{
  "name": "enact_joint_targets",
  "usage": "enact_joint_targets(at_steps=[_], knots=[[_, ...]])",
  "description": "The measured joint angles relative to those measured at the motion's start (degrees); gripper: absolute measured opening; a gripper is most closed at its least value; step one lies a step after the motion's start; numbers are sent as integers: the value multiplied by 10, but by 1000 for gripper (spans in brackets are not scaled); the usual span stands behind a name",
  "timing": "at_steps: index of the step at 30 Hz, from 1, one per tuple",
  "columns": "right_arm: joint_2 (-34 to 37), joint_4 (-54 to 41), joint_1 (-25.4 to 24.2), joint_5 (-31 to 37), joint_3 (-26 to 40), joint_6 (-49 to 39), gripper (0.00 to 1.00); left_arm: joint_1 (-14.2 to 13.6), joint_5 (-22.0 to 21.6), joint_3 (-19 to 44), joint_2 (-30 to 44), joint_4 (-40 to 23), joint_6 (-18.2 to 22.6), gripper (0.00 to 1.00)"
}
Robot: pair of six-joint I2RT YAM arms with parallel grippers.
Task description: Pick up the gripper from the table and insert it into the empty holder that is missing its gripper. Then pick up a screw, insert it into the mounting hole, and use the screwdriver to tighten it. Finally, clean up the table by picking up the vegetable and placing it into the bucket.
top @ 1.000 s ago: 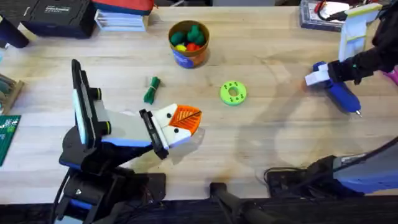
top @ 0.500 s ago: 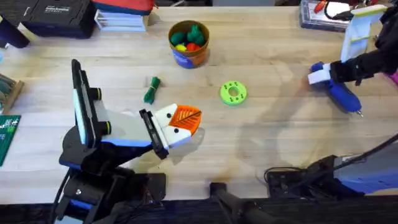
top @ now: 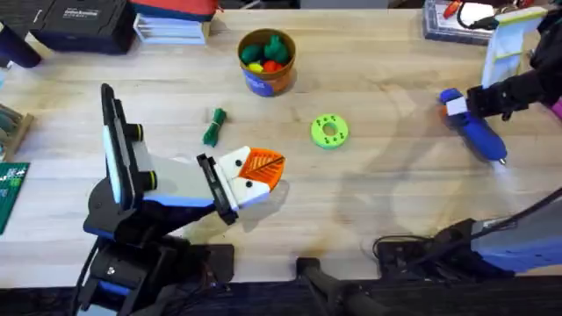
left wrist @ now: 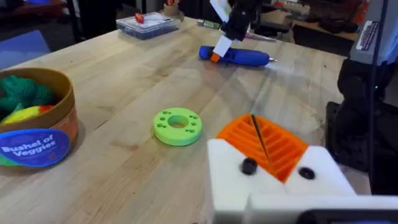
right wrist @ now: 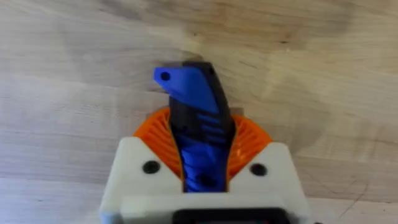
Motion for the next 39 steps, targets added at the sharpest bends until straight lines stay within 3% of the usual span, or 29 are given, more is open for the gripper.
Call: enact_joint_targets(at_steps=[3,4,18,26,34,39], knots=[[2,5,0,10,1,-2,47,0,0,0,0,0,0,12],[2,3,-1,13,1,-1,24,0,0,0,0,0,0,12],[-15,-16,-3,71,3,78,28,0,0,0,0,0,0,12],[-116,-57,-3,79,4,116,28,0,0,0,0,0,0,12],[-150,-98,0,80,4,166,28,0,0,0,0,0,0,12],[-259,-73,7,76,3,193,28,0,0,0,0,0,0,12]])
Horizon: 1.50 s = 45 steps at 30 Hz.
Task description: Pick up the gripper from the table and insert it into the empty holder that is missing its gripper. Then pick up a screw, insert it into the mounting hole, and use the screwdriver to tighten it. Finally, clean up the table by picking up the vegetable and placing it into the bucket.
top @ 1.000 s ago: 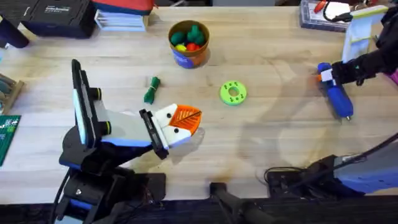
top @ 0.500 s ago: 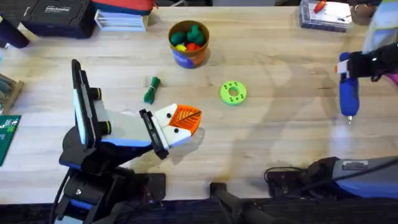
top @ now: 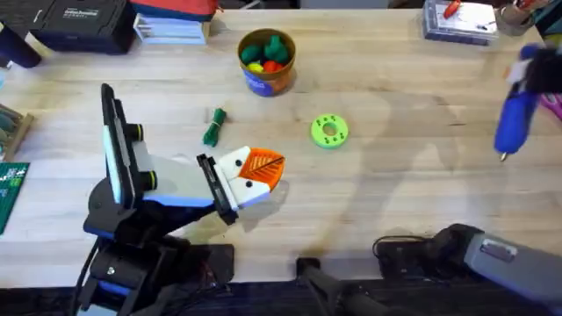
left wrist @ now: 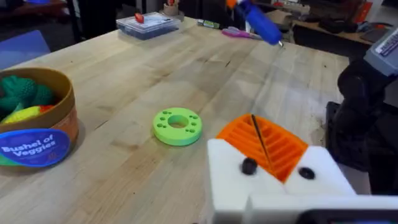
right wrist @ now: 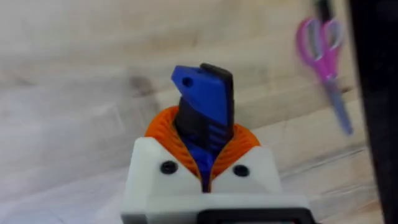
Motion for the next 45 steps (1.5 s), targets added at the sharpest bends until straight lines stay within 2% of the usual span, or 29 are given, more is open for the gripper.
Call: enact_joint_targets(at_steps=[6,14,17,23,29,36,39,45], knots=[[-151,24,1,-38,-22,14,28,0,0,0,0,0,0,12],[-347,126,11,-83,-174,91,27,0,0,0,0,0,0,12],[-421,207,36,-123,-229,121,27,0,0,0,0,0,0,12],[-521,354,137,-174,-291,199,27,0,0,0,0,0,0,12],[-525,468,289,-184,-329,237,27,0,0,0,0,0,0,12],[-495,636,459,-146,-380,244,27,0,0,0,0,0,0,12],[-454,711,518,-137,-397,244,27,0,0,0,0,0,0,12],[-312,882,614,-131,-403,244,27,0,0,0,0,0,0,12]])
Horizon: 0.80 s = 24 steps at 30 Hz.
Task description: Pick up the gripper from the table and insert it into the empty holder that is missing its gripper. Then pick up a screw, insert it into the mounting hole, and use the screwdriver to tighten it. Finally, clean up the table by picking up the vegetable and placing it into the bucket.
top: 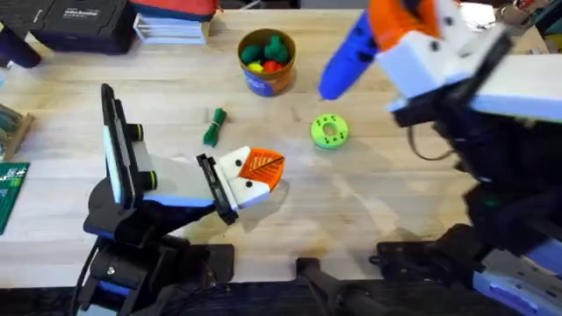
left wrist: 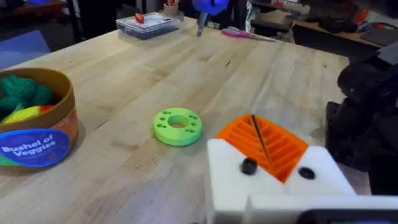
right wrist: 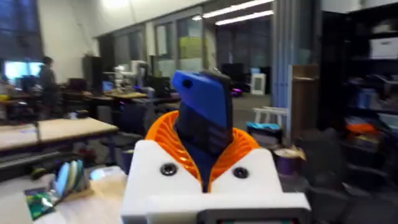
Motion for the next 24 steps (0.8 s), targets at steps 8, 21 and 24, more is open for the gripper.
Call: enact_joint_targets(at_steps=[8,21,24], knots=[[142,207,103,2,0,52,27,0,0,0,0,0,0,12],[215,207,188,-32,46,72,27,0,0,0,0,0,0,12],[228,195,189,-61,59,54,27,0,0,0,0,0,0,12]])
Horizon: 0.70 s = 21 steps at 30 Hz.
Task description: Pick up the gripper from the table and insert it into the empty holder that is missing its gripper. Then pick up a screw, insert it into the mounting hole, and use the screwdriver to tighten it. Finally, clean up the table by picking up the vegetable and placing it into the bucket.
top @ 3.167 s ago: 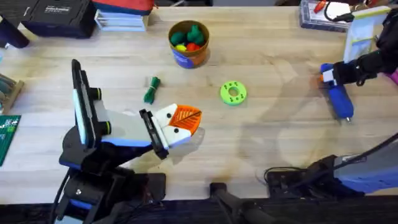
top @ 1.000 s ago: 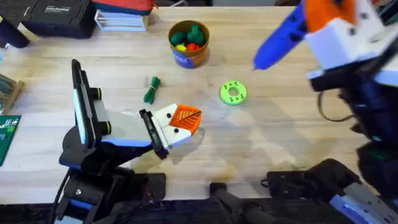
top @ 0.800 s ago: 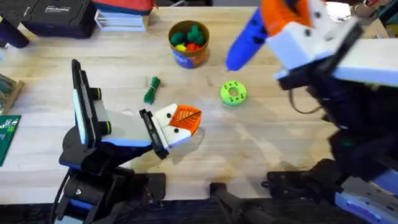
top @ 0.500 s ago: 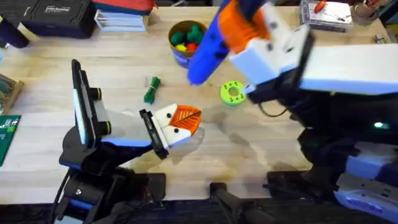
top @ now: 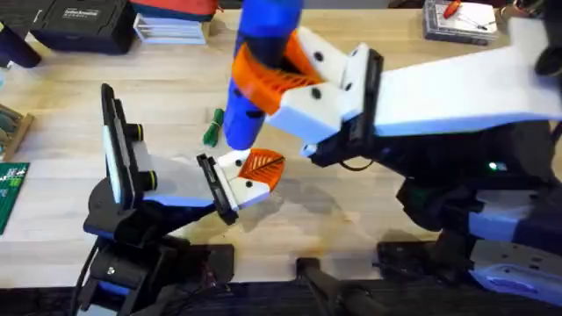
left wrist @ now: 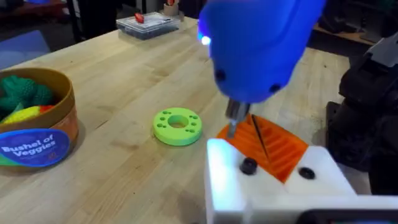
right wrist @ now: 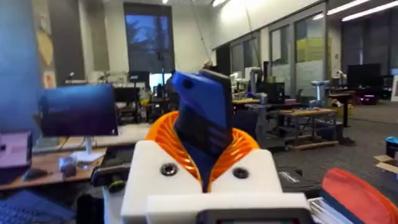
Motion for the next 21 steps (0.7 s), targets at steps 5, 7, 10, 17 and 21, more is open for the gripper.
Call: enact_joint_targets(at_steps=[5,7,10,17,21], knots=[[8,-18,0,-24,3,-30,27,0,0,0,0,0,0,12],[8,-18,0,-30,4,-34,27,0,0,0,0,0,0,12],[8,-18,0,-34,5,-38,27,0,0,0,0,0,0,12],[8,-20,11,-36,6,-35,27,0,0,0,0,0,0,12],[8,-22,12,-37,6,-35,27,0,0,0,0,0,0,12]])
